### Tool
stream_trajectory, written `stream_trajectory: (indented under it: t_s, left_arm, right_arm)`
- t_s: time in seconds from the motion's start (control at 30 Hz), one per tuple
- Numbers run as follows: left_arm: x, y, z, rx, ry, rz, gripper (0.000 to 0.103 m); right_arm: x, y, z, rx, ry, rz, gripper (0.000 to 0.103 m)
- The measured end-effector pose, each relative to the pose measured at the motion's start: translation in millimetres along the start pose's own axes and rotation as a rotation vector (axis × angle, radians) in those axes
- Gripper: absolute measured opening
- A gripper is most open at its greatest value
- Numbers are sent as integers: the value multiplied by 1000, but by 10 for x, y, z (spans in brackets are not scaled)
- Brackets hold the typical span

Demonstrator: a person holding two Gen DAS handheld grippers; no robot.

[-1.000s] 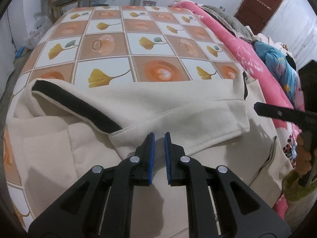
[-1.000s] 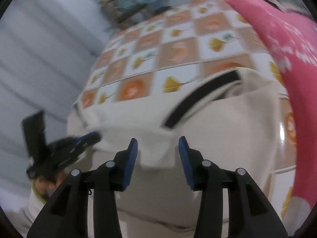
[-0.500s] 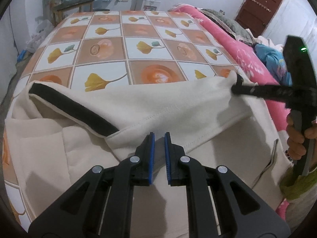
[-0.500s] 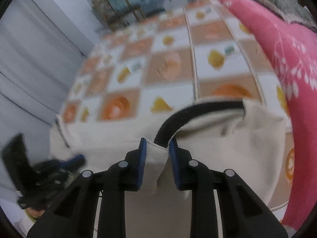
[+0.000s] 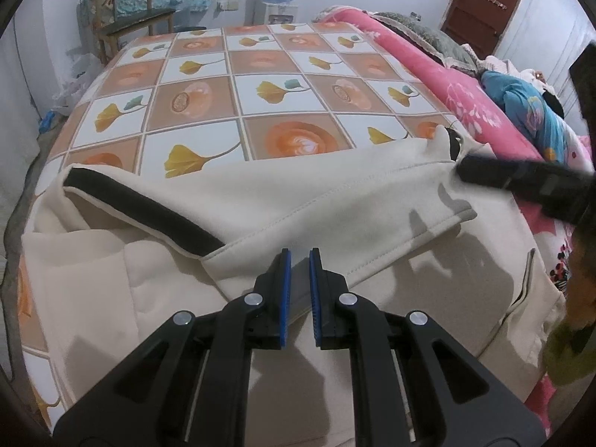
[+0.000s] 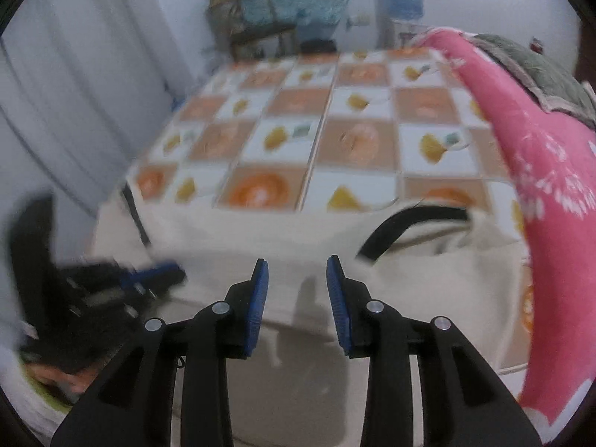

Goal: Fold large clothes
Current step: 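Lift the collar with both tools and fold it over toward the hem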

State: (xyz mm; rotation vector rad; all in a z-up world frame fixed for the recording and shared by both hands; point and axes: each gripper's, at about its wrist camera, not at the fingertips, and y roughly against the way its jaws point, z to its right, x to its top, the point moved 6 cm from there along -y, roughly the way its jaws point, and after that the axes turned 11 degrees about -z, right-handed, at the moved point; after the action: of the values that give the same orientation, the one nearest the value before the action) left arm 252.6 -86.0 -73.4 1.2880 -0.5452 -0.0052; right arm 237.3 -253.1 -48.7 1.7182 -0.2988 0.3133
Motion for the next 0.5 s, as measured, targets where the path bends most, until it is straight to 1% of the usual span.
stream_trajectory:
  t_s: [0.07, 0.13, 0.17, 0.27, 0.3, 0.37, 0.47, 0.5]
  left_arm:
    - [1, 53, 3, 22, -2, 13, 10]
    - [1, 151, 27, 61, -19, 44, 10]
    - [-3, 178, 27, 83, -28, 52, 10]
    - [-14, 139, -26, 142, -28, 29, 10]
    - [-26, 90, -60, 145, -14, 12, 10]
    - [-45, 50, -96, 141, 2, 3, 10]
    - [-52, 36, -99, 153, 8, 5, 10]
    - [-52, 32, -91, 157, 8, 5, 10]
  right_arm:
    - [-104, -265, -7, -34, 14, -74, 32]
    - [-145, -278, -9, -50, 14, -57, 33]
    - [-147, -260, -15, -56, 6, -67, 33]
    - [-90, -110, -64, -18, -9, -35, 33]
    - [-64, -72, -85, -9, -5, -22, 33]
    - [6, -37, -153, 8, 7, 6, 35]
    - [64, -96, -230, 19, 17, 11, 41]
    - [81, -146, -254, 23, 21, 6, 45]
